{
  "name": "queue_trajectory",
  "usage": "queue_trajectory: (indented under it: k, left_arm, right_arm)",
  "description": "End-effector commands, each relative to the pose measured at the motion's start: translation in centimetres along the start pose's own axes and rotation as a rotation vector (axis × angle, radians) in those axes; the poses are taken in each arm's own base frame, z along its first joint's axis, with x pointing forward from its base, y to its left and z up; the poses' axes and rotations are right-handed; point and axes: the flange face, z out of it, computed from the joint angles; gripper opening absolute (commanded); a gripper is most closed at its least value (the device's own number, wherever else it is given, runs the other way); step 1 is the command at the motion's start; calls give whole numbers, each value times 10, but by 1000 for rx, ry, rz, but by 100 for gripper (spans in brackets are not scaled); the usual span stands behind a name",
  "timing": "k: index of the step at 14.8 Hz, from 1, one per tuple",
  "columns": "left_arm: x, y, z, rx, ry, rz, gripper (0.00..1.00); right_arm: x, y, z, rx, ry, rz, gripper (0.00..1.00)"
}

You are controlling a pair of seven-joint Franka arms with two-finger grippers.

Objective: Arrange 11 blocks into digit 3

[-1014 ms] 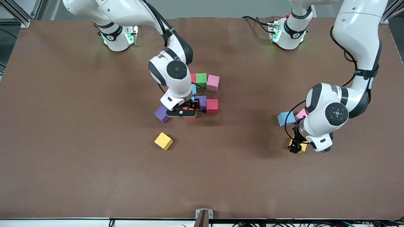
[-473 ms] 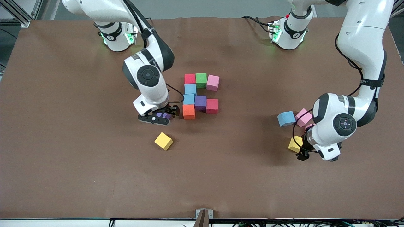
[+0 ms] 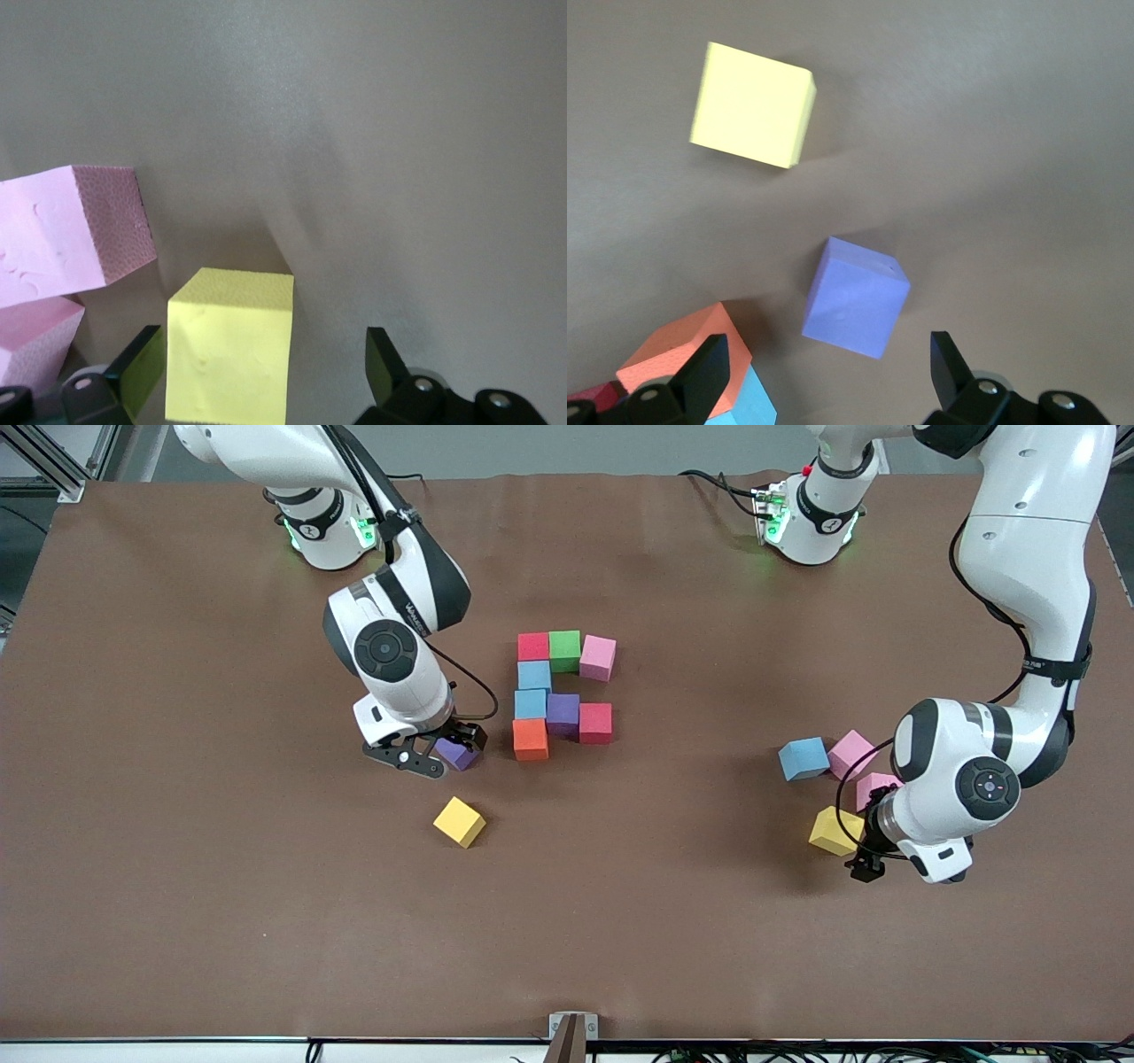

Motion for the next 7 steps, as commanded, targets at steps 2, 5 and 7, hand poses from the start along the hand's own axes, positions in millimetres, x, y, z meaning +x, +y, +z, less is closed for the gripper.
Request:
queue_trajectory:
  k: [2,5,7]
  left_arm:
    - [-4,1,7,1,2,23,100]
    - [-16,-9,24,37,-9,43,100]
    - [-18,-12,28,42,-10,46,100]
  right_arm:
    - [-1,29,9,-12,-35,70,100]
    - [-5,39,21,0,-28,90,100]
    - [-11,42,34,43,-4,189,100]
